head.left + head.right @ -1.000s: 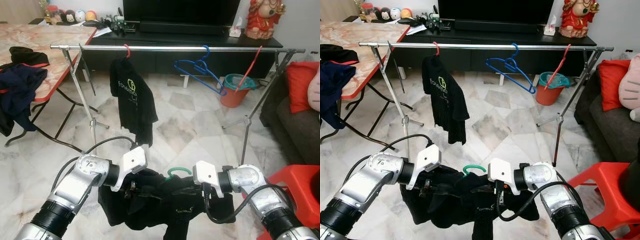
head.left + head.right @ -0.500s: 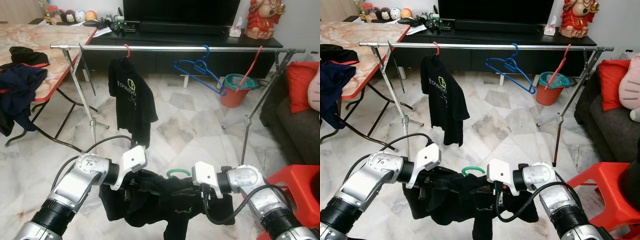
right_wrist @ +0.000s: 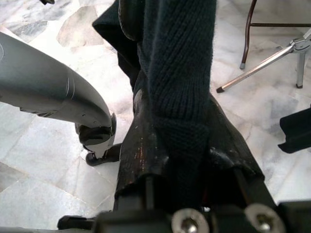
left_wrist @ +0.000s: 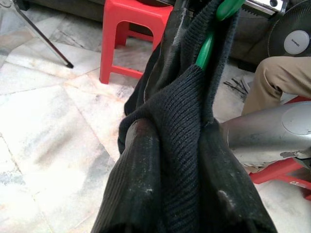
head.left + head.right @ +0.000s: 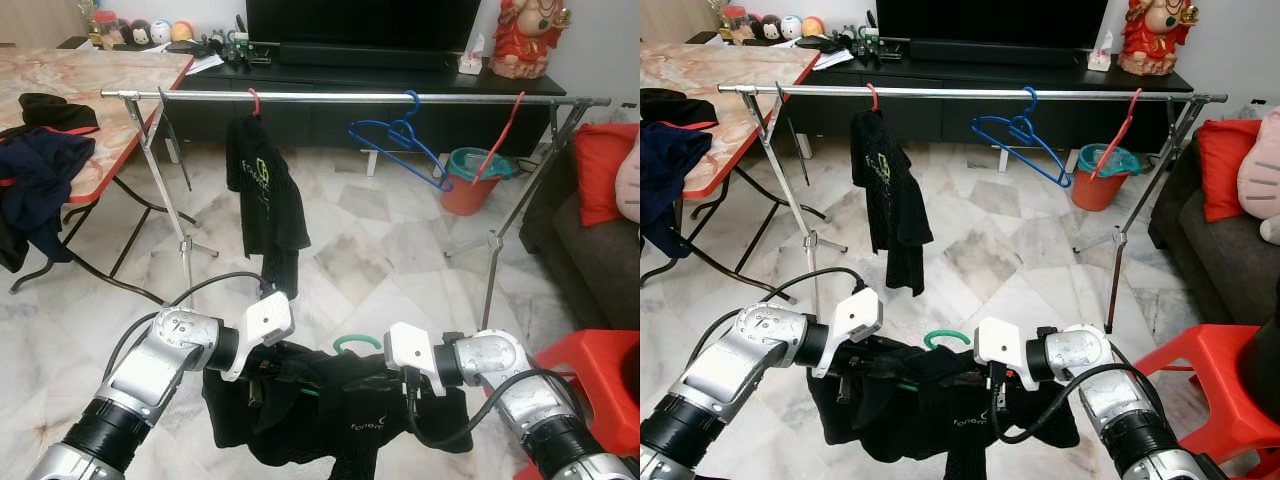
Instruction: Hang hanger
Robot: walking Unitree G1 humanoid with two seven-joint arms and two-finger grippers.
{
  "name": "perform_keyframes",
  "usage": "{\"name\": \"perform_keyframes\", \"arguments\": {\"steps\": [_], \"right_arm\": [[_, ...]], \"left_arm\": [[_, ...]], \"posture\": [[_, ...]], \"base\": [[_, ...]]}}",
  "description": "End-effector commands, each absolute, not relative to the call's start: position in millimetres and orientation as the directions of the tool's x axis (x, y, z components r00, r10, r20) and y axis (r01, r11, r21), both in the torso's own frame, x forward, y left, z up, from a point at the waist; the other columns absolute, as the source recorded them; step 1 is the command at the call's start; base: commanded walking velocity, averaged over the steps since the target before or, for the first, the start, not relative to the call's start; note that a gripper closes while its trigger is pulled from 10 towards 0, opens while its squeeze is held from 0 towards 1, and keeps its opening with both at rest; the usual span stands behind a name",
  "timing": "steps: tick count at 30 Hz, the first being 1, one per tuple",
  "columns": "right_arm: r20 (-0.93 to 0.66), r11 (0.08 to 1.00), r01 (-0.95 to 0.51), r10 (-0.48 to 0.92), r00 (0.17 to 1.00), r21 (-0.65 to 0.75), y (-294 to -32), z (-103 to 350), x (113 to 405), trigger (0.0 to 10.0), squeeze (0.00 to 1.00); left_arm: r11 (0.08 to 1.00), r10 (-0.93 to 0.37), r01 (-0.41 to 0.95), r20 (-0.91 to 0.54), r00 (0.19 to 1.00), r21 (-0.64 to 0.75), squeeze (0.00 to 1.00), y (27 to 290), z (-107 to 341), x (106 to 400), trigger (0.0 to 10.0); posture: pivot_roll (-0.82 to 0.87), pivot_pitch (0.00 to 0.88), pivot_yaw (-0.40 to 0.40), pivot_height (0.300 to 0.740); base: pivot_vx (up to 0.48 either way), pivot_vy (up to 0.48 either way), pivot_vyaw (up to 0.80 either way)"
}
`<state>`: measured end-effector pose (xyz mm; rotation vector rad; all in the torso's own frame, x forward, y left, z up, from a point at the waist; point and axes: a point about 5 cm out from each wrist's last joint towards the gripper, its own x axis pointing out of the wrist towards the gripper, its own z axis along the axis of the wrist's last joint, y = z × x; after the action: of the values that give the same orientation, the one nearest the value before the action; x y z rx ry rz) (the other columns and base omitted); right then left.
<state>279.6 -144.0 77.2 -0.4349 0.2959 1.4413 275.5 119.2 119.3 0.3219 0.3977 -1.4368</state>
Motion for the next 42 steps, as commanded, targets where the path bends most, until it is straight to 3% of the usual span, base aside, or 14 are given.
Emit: {"name": "perform_keyframes", "arguments": {"steps": [1,2,4,5,6,7,10,12,13,14,15,25,31,42], "right_arm": [[-0.390,0.066,-0.982,0.912,0.131,-0.174,-136,93,287,0.8,0.00],[-0.390,0.066,-0.982,0.911,0.131,-0.174,-136,93,286,0.8,0.00],[-0.390,0.066,-0.982,0.911,0.132,-0.177,-136,93,287,4.2,0.00],[-0.391,0.067,-0.982,0.911,0.133,-0.179,-136,93,287,6.7,0.00],[-0.391,0.068,-0.981,0.910,0.135,-0.181,-136,93,287,7.3,0.00],[-0.392,0.073,-0.980,0.909,0.142,-0.187,-136,93,287,10.0,0.00],[-0.392,0.075,-0.980,0.909,0.144,-0.186,-136,92,287,10.0,0.02],[-0.392,0.073,-0.981,0.909,0.140,-0.181,-136,92,287,10.0,0.76],[-0.391,0.070,-0.982,0.910,0.135,-0.176,-136,92,286,10.0,0.76],[-0.391,0.067,-0.983,0.911,0.131,-0.173,-135,92,286,10.0,0.96],[-0.392,0.064,-0.983,0.911,0.128,-0.171,-135,92,286,10.0,1.00],[-0.421,0.048,-0.985,0.900,0.116,-0.167,-137,89,285,10.0,1.00],[-0.490,0.045,-0.987,0.864,0.117,-0.156,-148,80,282,10.0,1.00],[-0.534,0.179,-0.970,0.810,0.242,-0.168,-170,70,283,10.0,1.00]], "left_arm": [[0.088,-0.886,0.995,-0.461,0.059,-0.041,0.00,115,114,271,0.0],[0.087,-0.886,0.995,-0.461,0.058,-0.042,0.00,115,115,271,0.0],[0.086,-0.886,0.995,-0.460,0.057,-0.042,0.00,115,115,271,0.0],[0.085,-0.886,0.995,-0.460,0.056,-0.042,0.00,115,114,271,0.0],[0.085,-0.886,0.995,-0.460,0.056,-0.043,0.00,115,114,271,0.0],[0.083,-0.886,0.996,-0.460,0.053,-0.044,0.00,114,114,271,0.0],[0.081,-0.886,0.996,-0.460,0.050,-0.046,0.00,114,114,270,0.0],[0.079,-0.886,0.996,-0.462,0.049,-0.046,0.00,114,113,270,0.0],[0.079,-0.885,0.996,-0.462,0.048,-0.047,0.00,114,113,270,0.0],[0.079,-0.886,0.996,-0.462,0.048,-0.048,0.00,114,113,270,0.0],[0.080,-0.885,0.996,-0.462,0.049,-0.048,0.00,115,113,270,0.0],[0.111,-0.880,0.993,-0.468,0.083,-0.032,0.00,117,110,272,0.0],[0.245,-0.862,0.968,-0.444,0.245,0.057,0.00,119,111,289,0.0],[0.337,-0.841,0.938,-0.420,0.340,0.083,0.00,124,102,292,0.0]], "posture": [[-0.09,0.000,-0.040,0.740],[-0.09,0.000,-0.040,0.740],[-0.09,0.000,-0.040,0.740],[-0.10,0.000,-0.039,0.740],[-0.09,0.000,-0.040,0.740],[-0.09,0.000,-0.040,0.740],[-0.09,0.000,-0.041,0.740],[-0.09,0.000,-0.041,0.740],[-0.09,0.000,-0.041,0.740],[-0.09,0.000,-0.042,0.740],[-0.09,0.000,-0.042,0.740],[-0.09,0.000,-0.043,0.740],[-0.09,0.000,-0.045,0.740],[-0.10,0.000,-0.048,0.740]], "base": [[0.000,0.000,0.00],[0.000,0.000,0.00],[0.000,0.000,0.00],[0.000,0.000,0.00],[0.000,0.000,0.00],[0.000,0.000,0.00],[0.000,0.000,0.00],[0.000,0.000,0.00],[0.000,0.000,0.00],[0.000,0.000,0.00],[0.000,0.000,0.00],[0.000,0.000,0.00],[0.000,0.000,0.00],[0.000,0.000,0.00]]}}
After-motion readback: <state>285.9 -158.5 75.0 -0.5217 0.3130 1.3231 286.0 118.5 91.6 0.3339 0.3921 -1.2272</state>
